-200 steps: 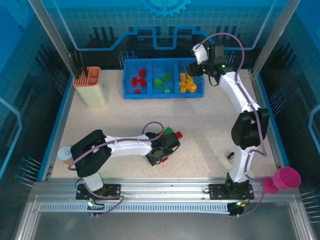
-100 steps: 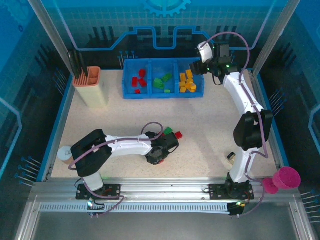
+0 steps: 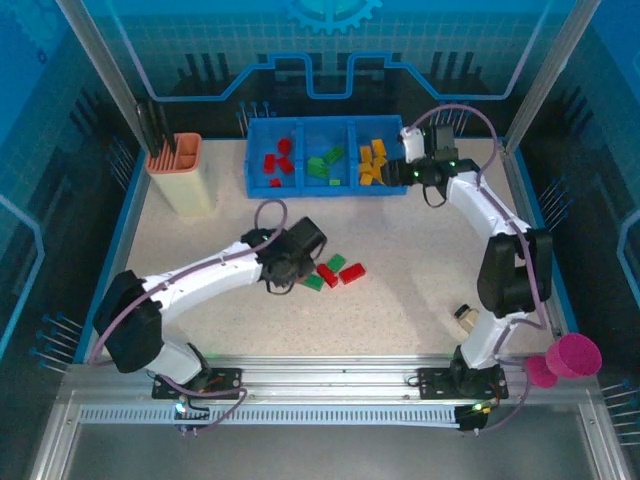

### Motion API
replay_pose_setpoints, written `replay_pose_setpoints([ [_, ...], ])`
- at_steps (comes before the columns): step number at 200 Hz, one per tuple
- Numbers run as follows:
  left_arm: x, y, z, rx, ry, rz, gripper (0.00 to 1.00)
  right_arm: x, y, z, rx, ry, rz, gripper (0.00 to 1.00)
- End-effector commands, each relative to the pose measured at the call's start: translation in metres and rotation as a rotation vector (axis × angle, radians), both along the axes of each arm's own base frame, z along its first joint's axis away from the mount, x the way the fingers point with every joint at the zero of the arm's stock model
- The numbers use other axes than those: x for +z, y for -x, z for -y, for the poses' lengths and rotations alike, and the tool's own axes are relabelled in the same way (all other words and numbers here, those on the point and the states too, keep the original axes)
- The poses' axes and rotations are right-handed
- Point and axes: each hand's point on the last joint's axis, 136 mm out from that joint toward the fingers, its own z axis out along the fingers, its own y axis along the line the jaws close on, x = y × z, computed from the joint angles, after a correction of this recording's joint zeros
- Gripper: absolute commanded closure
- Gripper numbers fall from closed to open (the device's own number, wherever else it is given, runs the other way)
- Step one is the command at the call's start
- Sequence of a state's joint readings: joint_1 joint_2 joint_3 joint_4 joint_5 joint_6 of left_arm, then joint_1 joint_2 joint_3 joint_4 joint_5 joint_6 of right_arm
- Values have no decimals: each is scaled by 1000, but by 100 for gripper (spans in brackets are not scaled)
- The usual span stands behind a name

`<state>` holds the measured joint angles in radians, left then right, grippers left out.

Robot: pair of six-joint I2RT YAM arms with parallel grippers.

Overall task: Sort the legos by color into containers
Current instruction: Pick up the lego from the middle-left of the table, then place the lego in the container.

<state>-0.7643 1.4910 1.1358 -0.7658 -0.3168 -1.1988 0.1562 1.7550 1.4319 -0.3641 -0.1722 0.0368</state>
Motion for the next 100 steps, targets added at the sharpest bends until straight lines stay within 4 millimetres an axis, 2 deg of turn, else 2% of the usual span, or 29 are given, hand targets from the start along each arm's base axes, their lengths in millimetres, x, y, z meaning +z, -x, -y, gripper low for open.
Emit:
replay_pose_setpoints([
  [1, 29, -32, -34, -60, -126, 101, 81, -9, 39, -18, -5, -141, -73, 34],
  [35, 81, -107, -64, -33, -191, 288, 81, -70, 87, -28, -6, -72, -247, 33],
  [58, 106, -159, -79, 8, -216, 382, 81, -89, 113, -35, 25, -40, -306, 32],
  [71, 113, -187, -90, 34, -233, 410, 81, -92, 126, -34, 31, -6, -319, 31],
  [94, 105, -236, -102, 53, -242, 402, 82, -91, 144, -33, 37, -6, -329, 30],
  [100, 96, -248, -104, 51, -242, 386, 82, -89, 148, -35, 44, -16, -331, 30],
])
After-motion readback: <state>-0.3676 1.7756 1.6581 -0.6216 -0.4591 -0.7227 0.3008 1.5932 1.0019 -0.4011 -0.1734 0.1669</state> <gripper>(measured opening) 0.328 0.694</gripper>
